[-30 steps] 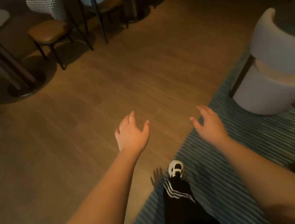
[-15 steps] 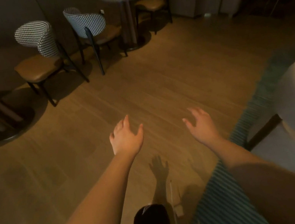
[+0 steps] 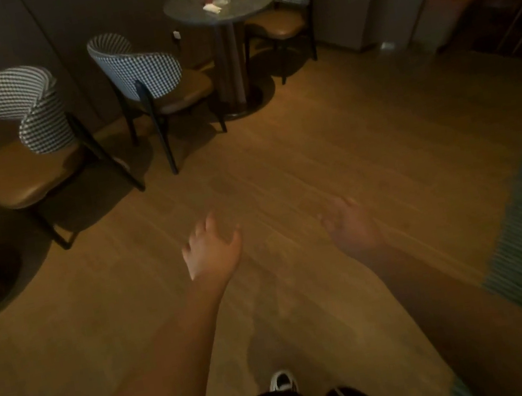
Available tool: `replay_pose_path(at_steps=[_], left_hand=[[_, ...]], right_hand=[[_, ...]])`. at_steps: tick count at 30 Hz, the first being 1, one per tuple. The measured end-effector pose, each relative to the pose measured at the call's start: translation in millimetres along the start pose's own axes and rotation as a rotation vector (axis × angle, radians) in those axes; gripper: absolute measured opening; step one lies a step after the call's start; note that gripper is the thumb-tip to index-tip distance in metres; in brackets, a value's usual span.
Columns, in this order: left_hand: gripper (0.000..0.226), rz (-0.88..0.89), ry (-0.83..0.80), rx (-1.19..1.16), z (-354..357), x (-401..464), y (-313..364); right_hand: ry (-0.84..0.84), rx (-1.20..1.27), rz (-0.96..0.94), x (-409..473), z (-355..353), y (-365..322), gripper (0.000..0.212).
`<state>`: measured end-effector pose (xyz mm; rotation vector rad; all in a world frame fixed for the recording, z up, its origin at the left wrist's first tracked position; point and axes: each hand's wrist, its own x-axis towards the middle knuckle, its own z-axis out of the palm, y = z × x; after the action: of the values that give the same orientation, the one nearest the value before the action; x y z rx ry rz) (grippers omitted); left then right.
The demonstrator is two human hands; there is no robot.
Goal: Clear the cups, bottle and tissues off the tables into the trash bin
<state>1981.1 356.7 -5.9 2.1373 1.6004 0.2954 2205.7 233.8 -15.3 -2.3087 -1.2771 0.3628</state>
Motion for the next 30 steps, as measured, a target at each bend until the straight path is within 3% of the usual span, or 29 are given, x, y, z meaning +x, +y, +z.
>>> replay_pose_path(at_steps=[4,11,15,23,30], left_hand=[[0.071,0.033,-0.004,0.007,4,122,44],[0.071,0.069,0.024,-0.001,52,369,119],[0.071,0.048,0.053,-0.039,65,530,174],[0.069,-0.01,0.122,-0.112,44,782,258],[0.065,-0.013,0.218,-0.135,53,998,291]], right_hand=[[-0.033,0.015,0.038,130,0,5,0.06],[0.013,-0.005,0.006,393,15,37,0.058],[-0.046,0.005,-0.031,560,4,49,0.057],[-0.02,0.054,-0.056,828,-31,24,0.051],[0.002,0.033,-0.131,1057,6,18,0.051]])
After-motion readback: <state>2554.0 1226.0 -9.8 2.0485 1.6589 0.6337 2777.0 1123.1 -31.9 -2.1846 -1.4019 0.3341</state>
